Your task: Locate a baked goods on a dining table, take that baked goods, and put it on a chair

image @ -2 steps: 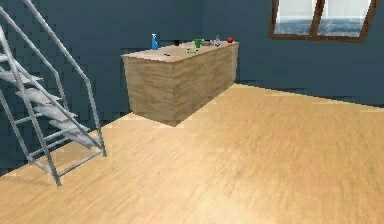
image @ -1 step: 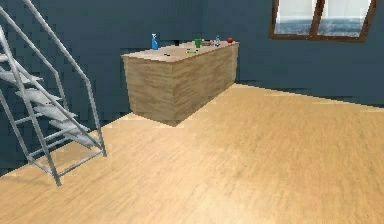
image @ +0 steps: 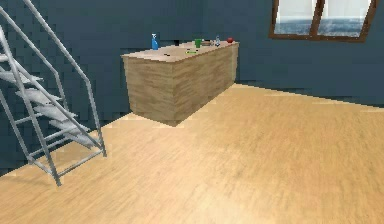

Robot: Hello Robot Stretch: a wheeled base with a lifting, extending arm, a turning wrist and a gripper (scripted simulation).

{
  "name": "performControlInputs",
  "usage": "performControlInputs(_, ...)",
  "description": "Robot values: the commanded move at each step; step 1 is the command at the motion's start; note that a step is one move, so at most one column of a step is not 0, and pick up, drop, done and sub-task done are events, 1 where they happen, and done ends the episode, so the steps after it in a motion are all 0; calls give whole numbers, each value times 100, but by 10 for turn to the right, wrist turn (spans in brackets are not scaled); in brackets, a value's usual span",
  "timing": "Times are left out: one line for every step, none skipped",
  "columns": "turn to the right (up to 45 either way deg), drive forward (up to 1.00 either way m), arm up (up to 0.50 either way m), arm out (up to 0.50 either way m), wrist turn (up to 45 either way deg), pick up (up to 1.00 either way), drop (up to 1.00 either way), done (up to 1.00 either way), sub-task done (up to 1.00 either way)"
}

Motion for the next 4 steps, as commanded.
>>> performControlInputs(0, 0, 0, 0, 0, 100, 0, 0, 0)
performControlInputs(0, 0, 10, 0, 0, 0, 0, 0, 0)
performControlInputs(0, 0, 32, 0, 0, 0, 0, 0, 0)
performControlInputs(0, 0, 0, 0, -450, 0, 0, 0, 0)
